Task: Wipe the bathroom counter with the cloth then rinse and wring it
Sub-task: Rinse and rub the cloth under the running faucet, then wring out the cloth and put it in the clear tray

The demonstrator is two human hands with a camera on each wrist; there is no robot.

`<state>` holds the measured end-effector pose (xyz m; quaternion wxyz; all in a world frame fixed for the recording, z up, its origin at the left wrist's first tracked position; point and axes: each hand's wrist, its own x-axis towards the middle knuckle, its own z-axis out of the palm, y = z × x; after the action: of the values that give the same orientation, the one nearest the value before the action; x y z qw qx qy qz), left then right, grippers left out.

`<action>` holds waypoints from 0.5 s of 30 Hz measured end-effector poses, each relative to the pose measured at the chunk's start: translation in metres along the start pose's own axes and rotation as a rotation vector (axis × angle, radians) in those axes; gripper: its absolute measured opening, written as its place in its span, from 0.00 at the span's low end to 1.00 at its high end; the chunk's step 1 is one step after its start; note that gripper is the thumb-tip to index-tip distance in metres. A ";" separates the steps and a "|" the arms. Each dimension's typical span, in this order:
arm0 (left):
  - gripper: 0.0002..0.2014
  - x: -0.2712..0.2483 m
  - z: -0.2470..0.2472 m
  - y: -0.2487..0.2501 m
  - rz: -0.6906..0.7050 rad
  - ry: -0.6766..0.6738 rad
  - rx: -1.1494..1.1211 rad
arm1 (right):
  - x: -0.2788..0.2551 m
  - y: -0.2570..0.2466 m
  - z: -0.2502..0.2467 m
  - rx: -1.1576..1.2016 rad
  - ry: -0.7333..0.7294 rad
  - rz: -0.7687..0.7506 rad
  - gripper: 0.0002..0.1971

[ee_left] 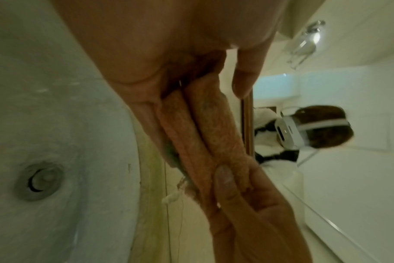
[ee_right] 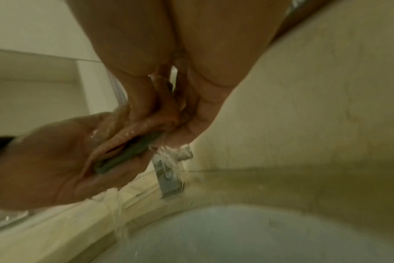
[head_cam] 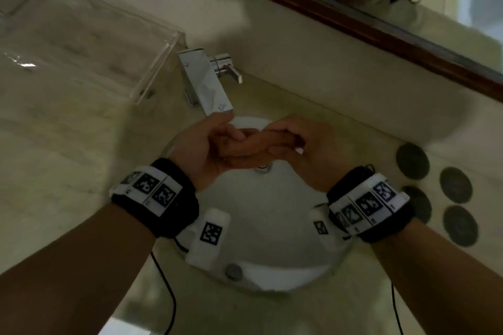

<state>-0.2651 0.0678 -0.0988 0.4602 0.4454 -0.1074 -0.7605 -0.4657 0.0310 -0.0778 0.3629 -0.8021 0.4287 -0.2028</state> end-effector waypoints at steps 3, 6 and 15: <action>0.19 -0.014 0.015 0.003 -0.004 -0.078 0.134 | -0.008 -0.017 -0.014 -0.056 0.034 -0.113 0.13; 0.16 -0.029 0.032 0.008 0.009 -0.311 0.367 | -0.015 -0.038 -0.028 -0.109 0.066 -0.217 0.13; 0.13 -0.059 0.087 0.028 0.165 -0.259 1.029 | -0.048 -0.088 -0.077 -0.378 0.141 -0.158 0.33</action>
<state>-0.3053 0.0778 0.0021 0.2236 0.5062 -0.5568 -0.6195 -0.4939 0.0720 0.0384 0.1583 -0.8707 0.4194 -0.2023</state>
